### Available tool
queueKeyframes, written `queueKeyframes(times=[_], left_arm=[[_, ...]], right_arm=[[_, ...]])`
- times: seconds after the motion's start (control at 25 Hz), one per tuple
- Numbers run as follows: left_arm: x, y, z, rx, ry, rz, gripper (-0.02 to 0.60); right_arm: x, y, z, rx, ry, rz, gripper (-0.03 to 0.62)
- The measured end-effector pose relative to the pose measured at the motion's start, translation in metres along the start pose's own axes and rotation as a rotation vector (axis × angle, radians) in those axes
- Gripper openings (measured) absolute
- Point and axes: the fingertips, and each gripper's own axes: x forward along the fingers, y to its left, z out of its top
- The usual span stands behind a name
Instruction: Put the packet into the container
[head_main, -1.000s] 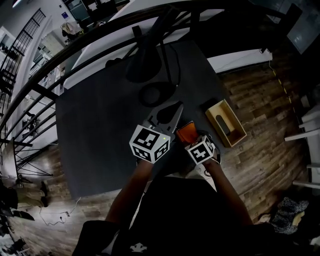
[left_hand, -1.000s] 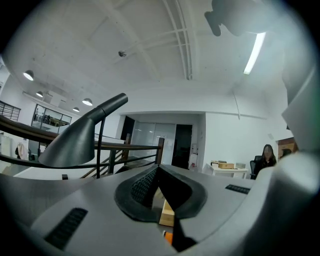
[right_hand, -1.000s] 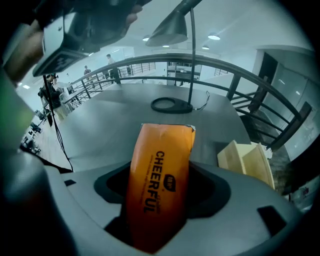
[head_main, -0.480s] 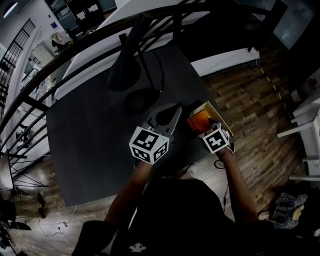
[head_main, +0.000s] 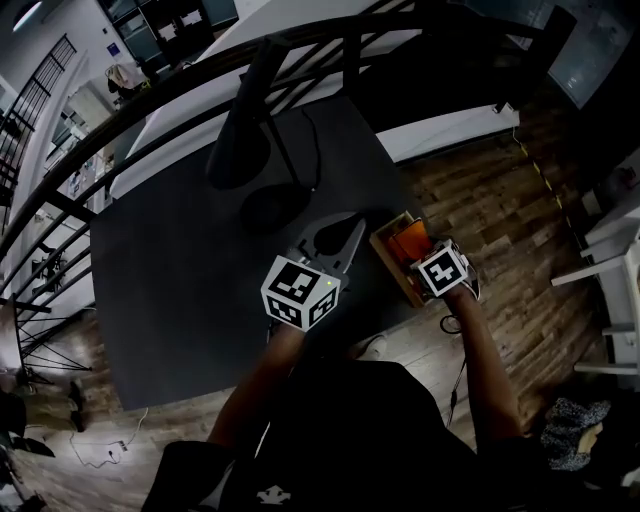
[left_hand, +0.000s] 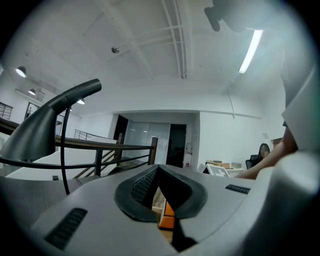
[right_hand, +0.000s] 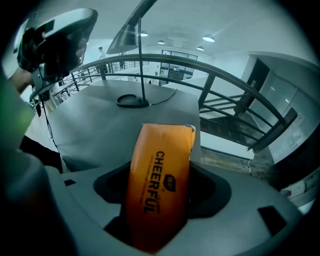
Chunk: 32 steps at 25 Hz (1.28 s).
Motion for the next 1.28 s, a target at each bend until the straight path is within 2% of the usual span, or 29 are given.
queueKeyframes(times=[0.32,0.64,0.88,1.28], left_arm=[[-0.002,0.011,0.0,0.01,0.013,0.051,0.006],[0.001,0.014,-0.002,0.002,0.02,0.064,0.006],[0.0,0.016,-0.001,0.003,0.021,0.075,0.006],[-0.002,0.02,-0.005,0.0,0.035,0.081,0.006]], right_arm=[[0.025,0.008,-0.009,0.002,0.028,0.057,0.311],[0.04,0.007,-0.015,0.001,0.038,0.085,0.311],[0.047,0.0,-0.023,-0.013,0.063,0.063,0.311],[0.054,0.001,-0.023,0.0,0.05,0.084,0.311]])
